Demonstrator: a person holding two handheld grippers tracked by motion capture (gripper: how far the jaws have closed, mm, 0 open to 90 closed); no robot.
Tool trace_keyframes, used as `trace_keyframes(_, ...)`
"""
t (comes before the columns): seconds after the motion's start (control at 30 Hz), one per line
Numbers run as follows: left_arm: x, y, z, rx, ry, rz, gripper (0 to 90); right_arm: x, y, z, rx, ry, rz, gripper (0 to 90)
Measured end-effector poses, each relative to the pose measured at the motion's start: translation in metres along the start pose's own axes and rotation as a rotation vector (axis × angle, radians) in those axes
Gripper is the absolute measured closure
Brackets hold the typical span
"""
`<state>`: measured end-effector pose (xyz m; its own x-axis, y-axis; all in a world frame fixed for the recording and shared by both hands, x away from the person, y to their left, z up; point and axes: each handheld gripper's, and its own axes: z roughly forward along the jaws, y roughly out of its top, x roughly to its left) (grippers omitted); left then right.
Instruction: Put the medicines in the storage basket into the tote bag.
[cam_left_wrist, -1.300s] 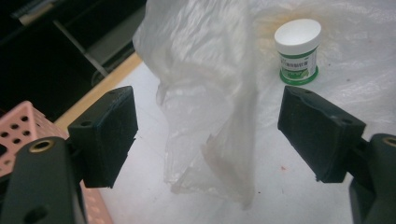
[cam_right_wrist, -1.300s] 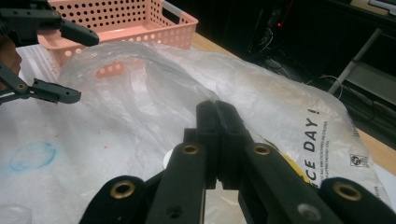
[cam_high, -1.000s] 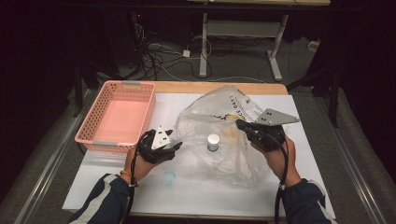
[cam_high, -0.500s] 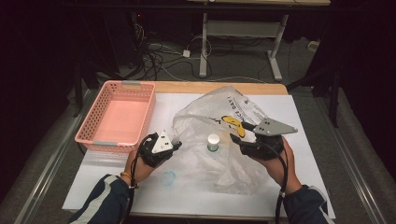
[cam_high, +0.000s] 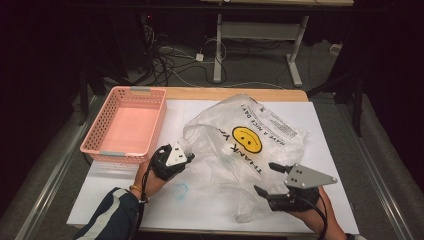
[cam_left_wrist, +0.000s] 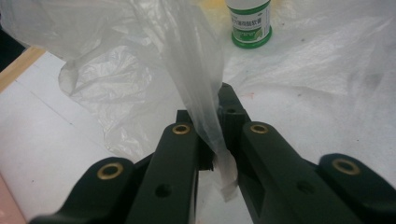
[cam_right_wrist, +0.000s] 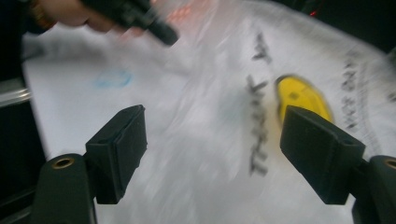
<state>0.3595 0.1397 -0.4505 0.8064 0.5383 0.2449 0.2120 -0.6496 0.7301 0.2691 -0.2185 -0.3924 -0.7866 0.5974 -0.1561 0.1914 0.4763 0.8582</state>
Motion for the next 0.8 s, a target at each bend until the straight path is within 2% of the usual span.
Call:
trace_keyframes(0.17, 0.0, 0.0, 0.003, 0.01, 0.005, -0.005, 86.1, 0.011, -0.03, -0.001, 0.091, 0.076, -0.006, 18.8)
trace_keyframes(0.23, 0.0, 0.0, 0.005, 0.01, 0.004, -0.006, 86.1, 0.015, -0.039, 0.003, 0.133, 0.096, -0.029, 17.4)
trace_keyframes(0.37, 0.0, 0.0, 0.007, 0.014, 0.005, -0.004, 86.1, 0.02, -0.051, 0.015, 0.214, 0.124, -0.061, 16.7)
trace_keyframes(0.43, 0.0, 0.0, 0.007, 0.01, 0.003, 0.001, 86.0, 0.02, -0.055, 0.023, 0.253, 0.116, -0.09, 17.0)
trace_keyframes(0.47, 0.0, 0.0, 0.007, 0.01, 0.001, 0.002, 86.0, 0.019, -0.056, 0.027, 0.271, 0.113, -0.085, 18.5)
trace_keyframes(0.57, 0.0, -0.001, 0.008, 0.017, -0.002, 0.007, 86.0, 0.014, -0.061, 0.036, 0.29, 0.095, -0.081, 33.9)
trace_keyframes(0.63, 0.0, -0.001, 0.008, 0.019, -0.005, 0.012, 86.0, 0.013, -0.062, 0.04, 0.308, 0.088, -0.099, 53.4)
trace_keyframes(0.67, 0.0, -0.001, 0.008, 0.018, -0.004, 0.015, 86.0, 0.012, -0.062, 0.042, 0.326, 0.087, -0.106, 59.8)
trace_keyframes(0.8, -0.001, -0.001, 0.007, 0.003, -0.001, 0.016, 86.1, 0.01, -0.057, 0.042, 0.307, 0.062, -0.103, 83.2)
